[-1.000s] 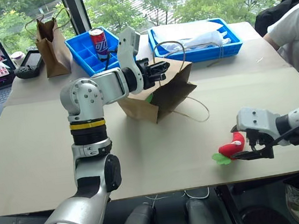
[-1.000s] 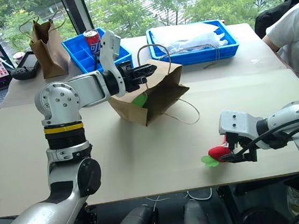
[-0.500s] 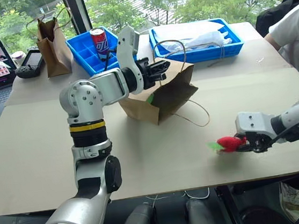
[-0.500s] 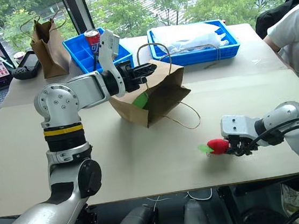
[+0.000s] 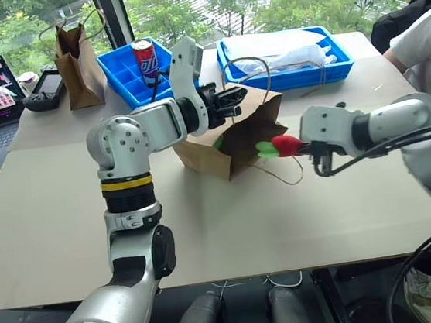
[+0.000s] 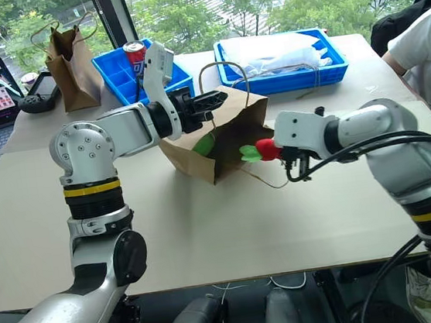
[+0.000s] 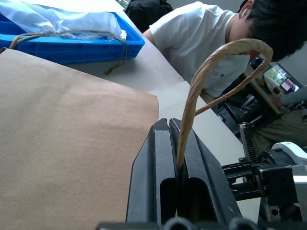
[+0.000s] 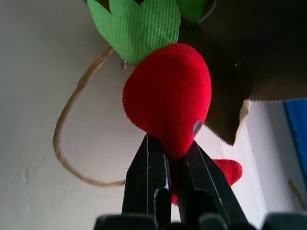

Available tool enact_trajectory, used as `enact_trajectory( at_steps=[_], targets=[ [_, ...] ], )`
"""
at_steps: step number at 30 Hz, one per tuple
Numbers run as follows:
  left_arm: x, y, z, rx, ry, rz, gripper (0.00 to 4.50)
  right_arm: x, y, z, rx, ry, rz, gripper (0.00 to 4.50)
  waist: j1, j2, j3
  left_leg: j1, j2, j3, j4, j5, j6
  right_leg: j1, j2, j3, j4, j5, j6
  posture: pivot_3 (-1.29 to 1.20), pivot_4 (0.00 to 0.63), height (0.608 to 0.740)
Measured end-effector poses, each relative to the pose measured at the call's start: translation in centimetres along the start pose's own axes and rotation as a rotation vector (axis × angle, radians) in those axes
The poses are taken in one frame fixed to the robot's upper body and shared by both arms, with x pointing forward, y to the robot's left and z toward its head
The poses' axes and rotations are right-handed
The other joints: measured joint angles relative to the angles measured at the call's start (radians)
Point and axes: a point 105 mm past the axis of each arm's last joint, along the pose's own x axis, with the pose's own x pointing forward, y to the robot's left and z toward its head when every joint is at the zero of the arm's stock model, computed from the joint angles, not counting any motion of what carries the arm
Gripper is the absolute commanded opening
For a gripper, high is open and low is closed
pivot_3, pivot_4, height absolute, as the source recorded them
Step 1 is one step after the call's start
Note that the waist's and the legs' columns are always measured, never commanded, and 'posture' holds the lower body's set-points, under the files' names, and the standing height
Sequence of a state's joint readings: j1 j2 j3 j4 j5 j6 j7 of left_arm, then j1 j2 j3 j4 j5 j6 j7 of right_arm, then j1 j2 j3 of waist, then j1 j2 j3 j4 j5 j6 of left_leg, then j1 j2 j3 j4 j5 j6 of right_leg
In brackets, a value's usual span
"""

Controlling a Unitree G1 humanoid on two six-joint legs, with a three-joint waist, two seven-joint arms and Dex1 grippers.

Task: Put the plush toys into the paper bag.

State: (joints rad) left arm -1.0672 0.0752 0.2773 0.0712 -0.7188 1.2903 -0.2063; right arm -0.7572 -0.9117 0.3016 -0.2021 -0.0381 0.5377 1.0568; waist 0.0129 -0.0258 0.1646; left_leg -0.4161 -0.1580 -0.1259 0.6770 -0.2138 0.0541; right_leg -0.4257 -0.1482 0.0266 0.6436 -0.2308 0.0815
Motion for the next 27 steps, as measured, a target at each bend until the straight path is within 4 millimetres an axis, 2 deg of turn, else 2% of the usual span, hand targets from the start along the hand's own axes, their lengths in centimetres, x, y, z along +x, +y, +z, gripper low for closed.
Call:
enact_trajectory(
  at_steps=[3, 10, 12, 13, 16, 18, 19, 22, 23, 27],
  targets=[
    [0.0, -0.5, 0.1, 0.007, -0.008, -0.013, 0.0, 1.0, -0.9, 1.3, -0.001, -0.034, -0.04, 0.05, -0.001, 0.0, 0.0, 0.0, 0.0, 0.0, 0.0, 0.0, 0.0, 0.0, 0.0, 0.0, 0.0, 0.0, 0.0, 0.0, 0.15, 0.74],
    [0.1, -1.2, -0.2, 0.006, -0.004, -0.025, 0.0, 4.9, -0.4, 2.8, 0.077, -0.099, -0.043, 0.05, -0.003, 0.0, 0.0, 0.0, 0.0, 0.0, 0.0, 0.001, 0.001, -0.001, 0.0, 0.001, 0.002, 0.0, 0.0, 0.0, 0.15, 0.74],
    [0.1, -1.2, -0.1, 0.009, -0.008, -0.022, 0.0, 6.0, -0.1, 2.8, 0.1, -0.109, -0.047, 0.84, -0.004, 0.0, 0.0, 0.0, 0.0, 0.0, 0.0, 0.001, 0.001, -0.001, 0.001, 0.001, 0.002, 0.0, 0.0, 0.0, 0.15, 0.74],
    [0.1, -1.2, -0.1, 0.01, -0.01, -0.023, 0.0, 6.4, -0.2, 2.7, 0.109, -0.115, -0.059, 1.04, -0.004, 0.0, 0.0, 0.0, 0.0, 0.0, 0.0, 0.001, 0.001, -0.001, 0.001, 0.001, 0.002, 0.0, 0.0, 0.0, 0.15, 0.74],
    [0.1, -1.3, -0.1, 0.009, -0.01, -0.023, 0.0, 7.2, -0.1, 2.4, 0.112, -0.125, -0.086, 2.07, -0.003, 0.0, 0.0, 0.0, 0.0, 0.0, 0.0, 0.002, 0.002, -0.002, 0.001, 0.001, 0.002, 0.0, 0.0, 0.0, 0.15, 0.74],
    [0.0, -1.2, 0.0, 0.008, -0.012, -0.021, 0.0, 7.2, -0.2, 2.4, 0.116, -0.139, -0.109, 2.92, -0.004, 0.0, 0.0, 0.0, 0.0, 0.0, 0.0, 0.003, 0.005, -0.002, 0.001, 0.001, 0.002, 0.0, 0.0, 0.0, 0.15, 0.74],
    [0.0, -1.2, 0.0, 0.008, -0.012, -0.021, 0.0, 7.1, -0.3, 2.4, 0.122, -0.147, -0.119, 3.12, -0.005, 0.0, 0.0, 0.0, 0.0, 0.0, 0.0, 0.003, 0.005, -0.002, 0.001, 0.001, 0.002, 0.0, 0.0, 0.0, 0.15, 0.74],
    [0.0, -1.2, 0.0, 0.009, -0.012, -0.02, 0.0, 6.1, -0.7, 2.5, 0.127, -0.171, -0.143, 4.27, -0.005, 0.0, 0.0, 0.0, 0.0, 0.0, -0.001, 0.003, 0.005, -0.002, 0.001, 0.001, 0.003, 0.0, 0.0, 0.0, 0.15, 0.74],
    [0.0, -1.2, 0.0, 0.009, -0.012, -0.02, 0.0, 5.5, -0.9, 2.5, 0.13, -0.173, -0.153, 4.46, -0.004, 0.0, 0.0, 0.0, 0.0, 0.0, -0.001, 0.003, 0.005, -0.002, 0.001, 0.001, 0.002, 0.0, 0.0, 0.0, 0.15, 0.74],
    [-0.1, -1.1, 0.0, 0.012, -0.01, -0.02, 0.0, 3.7, -0.8, 2.2, 0.185, -0.17, -0.135, 4.46, -0.004, 0.0, 0.0, 0.0, 0.0, 0.0, -0.001, 0.003, 0.005, -0.002, 0.001, 0.001, 0.002, 0.0, 0.0, 0.0, 0.15, 0.74]
  ],
)
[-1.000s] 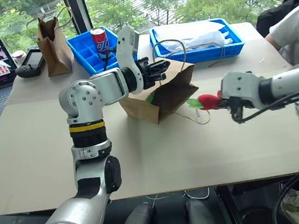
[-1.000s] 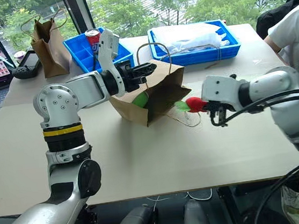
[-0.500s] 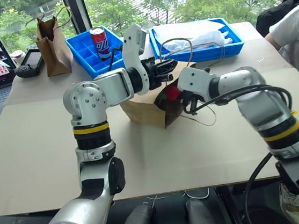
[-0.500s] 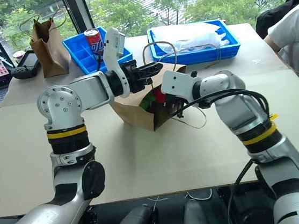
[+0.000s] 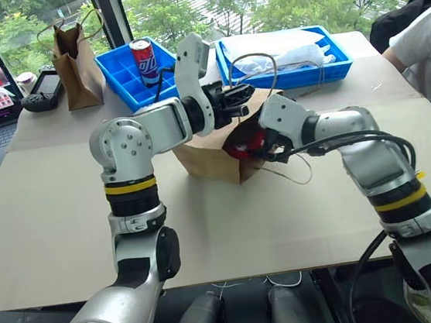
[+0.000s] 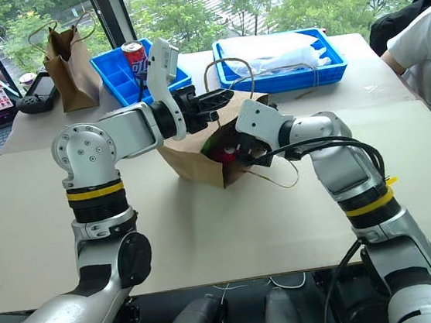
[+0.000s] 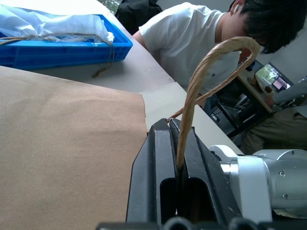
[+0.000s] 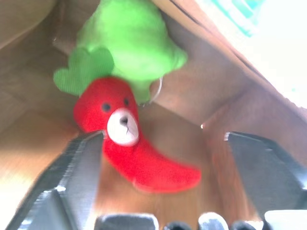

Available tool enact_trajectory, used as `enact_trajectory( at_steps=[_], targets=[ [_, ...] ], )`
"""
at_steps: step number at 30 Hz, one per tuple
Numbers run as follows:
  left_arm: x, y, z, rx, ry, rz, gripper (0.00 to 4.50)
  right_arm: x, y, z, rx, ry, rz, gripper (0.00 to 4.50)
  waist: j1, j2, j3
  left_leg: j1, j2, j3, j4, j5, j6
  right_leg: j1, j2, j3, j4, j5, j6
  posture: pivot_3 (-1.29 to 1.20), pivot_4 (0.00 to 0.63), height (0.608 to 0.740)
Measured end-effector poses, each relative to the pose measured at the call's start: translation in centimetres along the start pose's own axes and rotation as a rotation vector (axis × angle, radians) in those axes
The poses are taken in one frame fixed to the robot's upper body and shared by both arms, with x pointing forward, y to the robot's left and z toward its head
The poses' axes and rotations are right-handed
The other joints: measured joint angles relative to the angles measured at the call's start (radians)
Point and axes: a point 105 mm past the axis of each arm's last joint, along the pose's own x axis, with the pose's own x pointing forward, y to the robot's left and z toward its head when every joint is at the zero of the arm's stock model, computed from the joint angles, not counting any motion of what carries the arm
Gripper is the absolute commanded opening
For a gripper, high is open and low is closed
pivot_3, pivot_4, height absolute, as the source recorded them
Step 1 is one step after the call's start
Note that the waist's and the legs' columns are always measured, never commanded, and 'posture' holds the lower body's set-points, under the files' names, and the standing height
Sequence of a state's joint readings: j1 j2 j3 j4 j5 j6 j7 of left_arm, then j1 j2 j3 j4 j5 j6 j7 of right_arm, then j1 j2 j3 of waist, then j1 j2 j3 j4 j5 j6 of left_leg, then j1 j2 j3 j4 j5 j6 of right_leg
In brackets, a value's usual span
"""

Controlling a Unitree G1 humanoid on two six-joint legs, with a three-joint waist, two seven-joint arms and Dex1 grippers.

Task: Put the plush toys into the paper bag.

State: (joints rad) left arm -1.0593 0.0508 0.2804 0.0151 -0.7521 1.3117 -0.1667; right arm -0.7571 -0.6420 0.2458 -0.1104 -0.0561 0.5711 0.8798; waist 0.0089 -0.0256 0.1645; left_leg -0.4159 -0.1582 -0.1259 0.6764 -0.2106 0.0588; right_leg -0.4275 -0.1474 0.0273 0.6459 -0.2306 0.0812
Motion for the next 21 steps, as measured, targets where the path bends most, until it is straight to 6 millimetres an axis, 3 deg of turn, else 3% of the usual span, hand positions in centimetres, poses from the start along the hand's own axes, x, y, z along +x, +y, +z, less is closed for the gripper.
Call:
enact_trajectory(
  at_steps=[4, 6, 14, 18, 21],
  targets=[
    [0.2, -0.1, -0.4, 0.001, 0.013, -0.008, 0.0, -4.0, -0.7, 0.8, 0.085, -0.006, 0.007, 4.46, 0.005, 0.0, 0.0, 0.0, 0.0, 0.0, 0.0, -0.001, 0.001, 0.001, 0.0, -0.001, -0.001, 0.0, 0.0, 0.0, 0.15, 0.74],
    [0.1, 0.1, -0.4, 0.002, 0.014, -0.003, 0.0, -6.0, 0.5, -0.4, 0.11, 0.063, 0.066, 4.46, 0.006, 0.0, 0.0, 0.0, 0.0, 0.0, 0.0, -0.005, -0.002, 0.002, 0.0, -0.001, -0.003, 0.0, 0.0, 0.0, 0.15, 0.74],
    [0.2, 0.6, -0.1, -0.003, 0.013, -0.004, 0.0, -5.0, 5.8, -4.4, 0.279, 0.158, 0.147, 4.46, 0.002, 0.0, 0.0, 0.0, 0.001, 0.001, 0.001, -0.005, -0.003, 0.001, 0.0, 0.0, 0.0, 0.0, 0.0, 0.0, 0.15, 0.74],
    [0.0, 0.7, 0.1, 0.002, 0.011, 0.0, 0.0, -4.7, 6.3, -5.2, 0.311, 0.17, 0.116, 3.37, 0.003, 0.0, 0.0, 0.0, 0.0, 0.001, 0.001, -0.004, -0.004, 0.001, 0.0, 0.0, 0.0, 0.0, 0.0, 0.0, 0.15, 0.74],
    [0.1, 0.8, 0.0, -0.002, 0.013, 0.001, 0.0, -4.6, 6.1, -5.1, 0.297, 0.162, 0.095, 2.26, 0.003, 0.0, 0.0, 0.0, 0.0, 0.001, 0.001, -0.004, -0.004, 0.001, 0.0, 0.0, 0.0, 0.0, 0.0, 0.0, 0.15, 0.74]
  ],
)
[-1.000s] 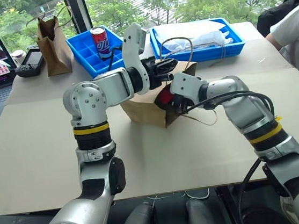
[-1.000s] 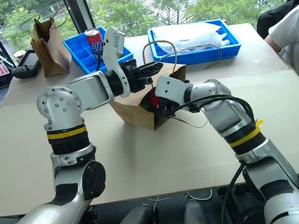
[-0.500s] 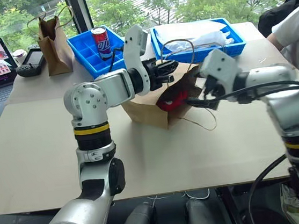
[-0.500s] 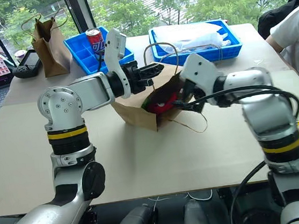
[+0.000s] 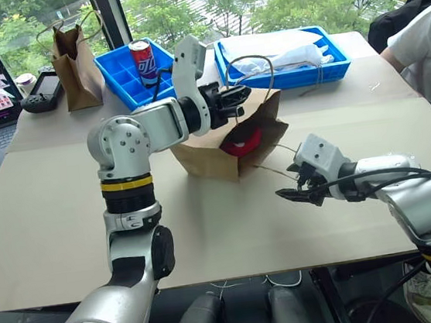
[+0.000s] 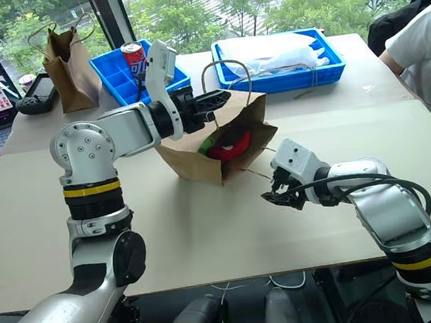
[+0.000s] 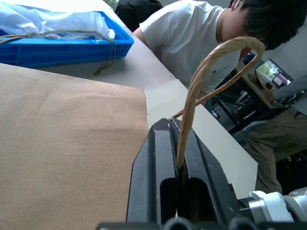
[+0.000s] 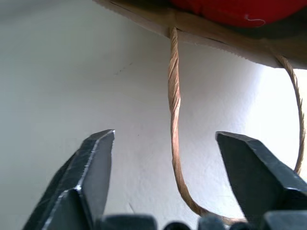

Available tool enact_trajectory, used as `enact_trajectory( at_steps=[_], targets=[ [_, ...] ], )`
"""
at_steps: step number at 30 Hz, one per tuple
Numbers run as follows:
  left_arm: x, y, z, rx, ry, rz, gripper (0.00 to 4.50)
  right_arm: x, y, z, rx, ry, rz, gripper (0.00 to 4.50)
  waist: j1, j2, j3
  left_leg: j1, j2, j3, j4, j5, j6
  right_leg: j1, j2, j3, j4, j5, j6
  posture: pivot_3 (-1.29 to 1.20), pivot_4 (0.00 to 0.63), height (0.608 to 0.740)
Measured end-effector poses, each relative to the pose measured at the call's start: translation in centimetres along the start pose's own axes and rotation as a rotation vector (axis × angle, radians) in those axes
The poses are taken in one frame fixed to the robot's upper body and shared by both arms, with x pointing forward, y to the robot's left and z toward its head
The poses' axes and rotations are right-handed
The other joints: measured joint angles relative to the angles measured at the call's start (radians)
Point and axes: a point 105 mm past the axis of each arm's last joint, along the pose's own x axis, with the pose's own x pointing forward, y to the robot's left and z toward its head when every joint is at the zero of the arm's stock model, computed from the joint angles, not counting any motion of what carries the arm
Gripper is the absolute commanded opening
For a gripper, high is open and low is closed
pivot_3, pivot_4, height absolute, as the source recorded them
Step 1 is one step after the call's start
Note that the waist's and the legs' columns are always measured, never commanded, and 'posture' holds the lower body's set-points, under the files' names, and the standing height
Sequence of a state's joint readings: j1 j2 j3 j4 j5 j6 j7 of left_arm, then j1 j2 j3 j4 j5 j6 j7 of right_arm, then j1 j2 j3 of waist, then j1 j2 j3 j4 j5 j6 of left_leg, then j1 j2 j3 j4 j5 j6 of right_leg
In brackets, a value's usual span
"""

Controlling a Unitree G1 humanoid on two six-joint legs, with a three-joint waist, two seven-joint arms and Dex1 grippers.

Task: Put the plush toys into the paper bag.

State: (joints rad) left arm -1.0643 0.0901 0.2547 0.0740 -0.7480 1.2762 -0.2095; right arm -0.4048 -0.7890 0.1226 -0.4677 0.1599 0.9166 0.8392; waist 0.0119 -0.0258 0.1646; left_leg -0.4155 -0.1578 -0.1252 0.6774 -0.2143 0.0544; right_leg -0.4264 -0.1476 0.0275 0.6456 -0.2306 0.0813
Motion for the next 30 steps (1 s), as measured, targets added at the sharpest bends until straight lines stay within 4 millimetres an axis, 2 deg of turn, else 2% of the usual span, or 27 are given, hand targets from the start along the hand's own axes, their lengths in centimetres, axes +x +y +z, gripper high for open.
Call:
enact_trajectory(
  at_steps=[5, 6, 7, 10, 12, 14, 18, 21, 24, 30],
  targets=[
    [0.1, 0.0, 0.4, 0.002, -0.005, 0.0, 0.0, -0.1, -0.9, 0.5, -0.053, -0.032, -0.037, 0.7, 0.0, 0.0, 0.0, 0.0, 0.0, 0.0, 0.0, 0.0, 0.0, 0.0, 0.0, 0.0, 0.0, 0.0, 0.0, 0.0, 0.15, 0.74],
    [0.1, -0.1, 0.7, 0.007, -0.01, -0.001, 0.0, -0.1, -1.5, 1.1, -0.06, -0.057, -0.057, 0.25, -0.002, 0.0, 0.0, 0.0, 0.0, 0.0, 0.0, 0.0, 0.0, 0.0, 0.0, 0.0, 0.0, 0.0, 0.0, 0.0, 0.15, 0.74],
    [0.1, -0.2, 0.9, 0.006, -0.017, -0.005, 0.0, -0.3, -2.4, 1.9, -0.067, -0.085, -0.092, 0.04, -0.003, 0.0, 0.0, 0.0, 0.0, 0.0, 0.0, 0.0, 0.0, 0.0, 0.0, 0.0, 0.0, 0.0, 0.0, 0.0, 0.15, 0.74],
    [0.3, -0.4, 1.5, -0.015, -0.041, -0.022, 0.0, -2.0, -5.1, 5.0, -0.126, -0.184, -0.218, 0.04, 0.0, 0.0, 0.0, 0.0, 0.0, 0.0, -0.001, 0.0, 0.0, 0.0, 0.0, 0.0, 0.0, 0.0, 0.0, 0.0, 0.15, 0.74],
    [0.3, -0.4, 1.8, -0.019, -0.053, -0.023, 0.0, -2.5, -5.7, 6.2, -0.146, -0.222, -0.254, 0.04, 0.0, 0.0, 0.0, 0.0, 0.0, 0.0, -0.001, 0.0, 0.0, 0.0, 0.0, -0.001, 0.0, 0.0, 0.0, 0.0, 0.15, 0.74],
    [0.3, -0.5, 2.3, -0.021, -0.066, -0.026, 0.0, -2.8, -6.5, 8.2, -0.166, -0.285, -0.299, 0.04, -0.002, 0.0, 0.0, 0.0, 0.0, 0.0, -0.001, 0.001, 0.001, -0.001, 0.0, 0.0, 0.0, 0.0, 0.0, 0.0, 0.15, 0.74],
    [0.2, -0.2, 2.8, -0.015, -0.081, -0.013, 0.0, -4.0, -6.9, 11.3, -0.235, -0.364, -0.333, 0.04, -0.001, 0.0, 0.0, 0.0, 0.0, 0.0, -0.001, 0.0, 0.002, -0.001, 0.0, 0.0, -0.001, 0.0, 0.0, 0.0, 0.15, 0.74],
    [-0.5, 0.8, 3.2, 0.005, -0.09, 0.028, 0.0, -4.2, -6.1, 12.4, -0.254, -0.39, -0.304, 0.04, -0.002, 0.0, 0.0, 0.0, 0.0, 0.0, -0.001, 0.001, 0.004, -0.002, 0.0, 0.0, -0.001, 0.0, 0.0, 0.0, 0.15, 0.74],
    [-1.0, 1.4, 3.5, 0.031, -0.093, 0.058, 0.0, -4.5, -4.4, 13.8, -0.282, -0.421, -0.235, 0.04, -0.002, 0.0, 0.0, 0.0, 0.0, 0.0, -0.001, 0.002, 0.005, -0.002, 0.0, 0.0, -0.001, 0.0, 0.0, 0.0, 0.15, 0.74],
    [-1.3, 2.8, 1.8, 0.038, -0.052, 0.092, 0.0, -4.1, -1.4, 13.8, -0.264, -0.396, -0.1, 0.04, 0.0, 0.0, 0.0, 0.0, 0.0, 0.0, -0.001, 0.002, 0.006, -0.001, 0.0, 0.0, -0.001, 0.0, 0.0, 0.0, 0.15, 0.74]
  ],
)
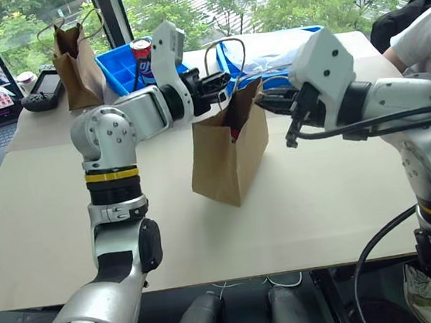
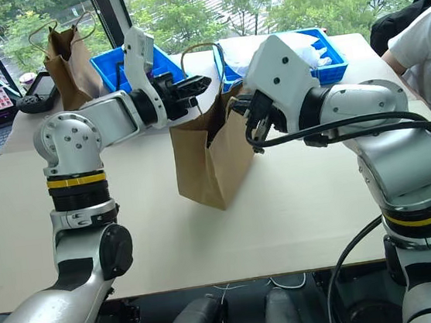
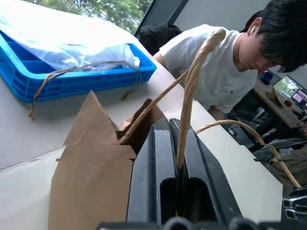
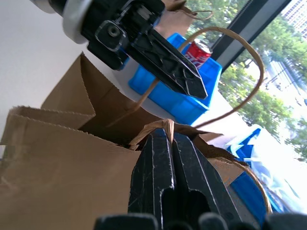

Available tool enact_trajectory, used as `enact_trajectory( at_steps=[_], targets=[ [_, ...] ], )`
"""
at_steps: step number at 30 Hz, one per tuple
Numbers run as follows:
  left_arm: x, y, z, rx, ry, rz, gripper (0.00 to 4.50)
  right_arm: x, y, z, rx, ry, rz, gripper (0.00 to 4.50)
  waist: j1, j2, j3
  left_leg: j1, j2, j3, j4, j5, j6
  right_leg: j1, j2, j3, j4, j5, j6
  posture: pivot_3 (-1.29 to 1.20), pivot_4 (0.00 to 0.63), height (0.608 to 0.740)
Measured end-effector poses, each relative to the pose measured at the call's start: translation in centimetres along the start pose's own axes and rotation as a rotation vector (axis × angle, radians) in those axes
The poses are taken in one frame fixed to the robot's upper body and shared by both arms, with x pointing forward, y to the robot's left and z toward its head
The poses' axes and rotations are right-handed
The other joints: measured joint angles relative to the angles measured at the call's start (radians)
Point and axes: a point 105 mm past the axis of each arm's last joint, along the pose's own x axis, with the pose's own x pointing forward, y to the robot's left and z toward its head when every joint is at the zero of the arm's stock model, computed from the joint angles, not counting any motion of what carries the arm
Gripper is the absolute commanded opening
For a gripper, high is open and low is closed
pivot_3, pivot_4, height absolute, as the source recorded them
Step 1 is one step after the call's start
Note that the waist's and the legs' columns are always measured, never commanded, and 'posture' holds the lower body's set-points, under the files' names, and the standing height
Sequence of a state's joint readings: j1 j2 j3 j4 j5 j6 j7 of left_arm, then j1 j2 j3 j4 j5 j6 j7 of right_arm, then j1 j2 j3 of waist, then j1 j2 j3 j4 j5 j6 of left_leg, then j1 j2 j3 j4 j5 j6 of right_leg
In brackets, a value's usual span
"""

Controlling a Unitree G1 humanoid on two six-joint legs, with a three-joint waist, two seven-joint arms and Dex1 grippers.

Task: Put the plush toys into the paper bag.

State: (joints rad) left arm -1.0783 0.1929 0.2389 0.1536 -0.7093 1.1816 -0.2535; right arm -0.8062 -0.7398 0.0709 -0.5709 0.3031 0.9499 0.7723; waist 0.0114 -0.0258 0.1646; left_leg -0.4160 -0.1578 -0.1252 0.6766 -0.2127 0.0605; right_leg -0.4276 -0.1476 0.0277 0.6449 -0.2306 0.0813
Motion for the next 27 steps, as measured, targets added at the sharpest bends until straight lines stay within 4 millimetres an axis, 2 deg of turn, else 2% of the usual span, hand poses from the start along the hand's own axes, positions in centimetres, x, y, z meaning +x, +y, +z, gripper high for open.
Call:
enact_trajectory(
  at_steps=[8, 14, 21, 24, 25, 26, 27],
  targets=[
    [-0.4, 0.6, -1.3, 0.099, 0.072, -0.01, 0.0, 0.9, 2.5, -0.9, 0.091, 0.044, 0.105, 0.04, -0.003, 0.0, 0.0, 0.0, 0.0, 0.0, -0.001, 0.0, 0.0, -0.001, 0.0, 0.0, 0.001, 0.0, 0.0, 0.0, 0.15, 0.74],
    [-0.6, 0.1, -1.3, 0.186, 0.089, -0.07, 0.0, 1.4, 2.8, -0.2, 0.107, 0.016, 0.107, 0.04, -0.002, 0.0, 0.0, 0.0, 0.0, 0.0, -0.001, 0.0, 0.001, -0.001, 0.0, 0.0, 0.001, 0.0, 0.0, 0.0, 0.15, 0.74],
    [-1.3, 0.6, -2.2, 0.269, 0.16, -0.109, 0.0, 1.8, 3.5, -0.8, 0.14, 0.038, 0.127, 0.04, -0.003, 0.0, 0.0, 0.0, 0.0, 0.0, -0.001, 0.0, 0.002, -0.002, 0.0, 0.0, 0.001, 0.0, 0.0, 0.0, 0.15, 0.74],
    [-1.8, 0.1, -2.1, 0.228, 0.162, -0.163, 0.77, 1.7, 3.3, -0.7, 0.155, 0.025, 0.121, 0.83, -0.003, 0.0, 0.0, 0.0, 0.0, 0.0, -0.001, 0.0, 0.003, -0.002, 0.0, 0.0, 0.001, 0.0, 0.0, 0.0, 0.15, 0.74],
    [-2.1, -0.3, -2.0, 0.195, 0.159, -0.205, 1.24, 1.4, 3.1, -0.5, 0.17, 0.015, 0.121, 1.29, -0.003, 0.0, 0.0, 0.0, 0.0, 0.0, -0.001, -0.001, 0.003, -0.002, 0.0, 0.0, 0.001, 0.0, 0.0, 0.0, 0.15, 0.74],
    [-2.3, -0.5, -1.8, 0.184, 0.158, -0.223, 1.43, 1.2, 2.8, -0.5, 0.175, 0.014, 0.115, 1.49, -0.004, 0.0, 0.0, 0.0, 0.0, 0.0, -0.001, -0.001, 0.003, -0.002, 0.0, 0.0, 0.0, 0.0, 0.0, 0.0, 0.15, 0.74],
    [-2.7, -0.5, -1.6, 0.176, 0.158, -0.238, 1.89, 0.9, 2.5, -0.4, 0.185, 0.009, 0.111, 1.89, -0.004, 0.0, 0.0, 0.0, 0.0, 0.0, -0.001, -0.001, 0.003, -0.002, 0.0, 0.0, 0.001, 0.0, 0.0, 0.0, 0.15, 0.74]
  ],
)
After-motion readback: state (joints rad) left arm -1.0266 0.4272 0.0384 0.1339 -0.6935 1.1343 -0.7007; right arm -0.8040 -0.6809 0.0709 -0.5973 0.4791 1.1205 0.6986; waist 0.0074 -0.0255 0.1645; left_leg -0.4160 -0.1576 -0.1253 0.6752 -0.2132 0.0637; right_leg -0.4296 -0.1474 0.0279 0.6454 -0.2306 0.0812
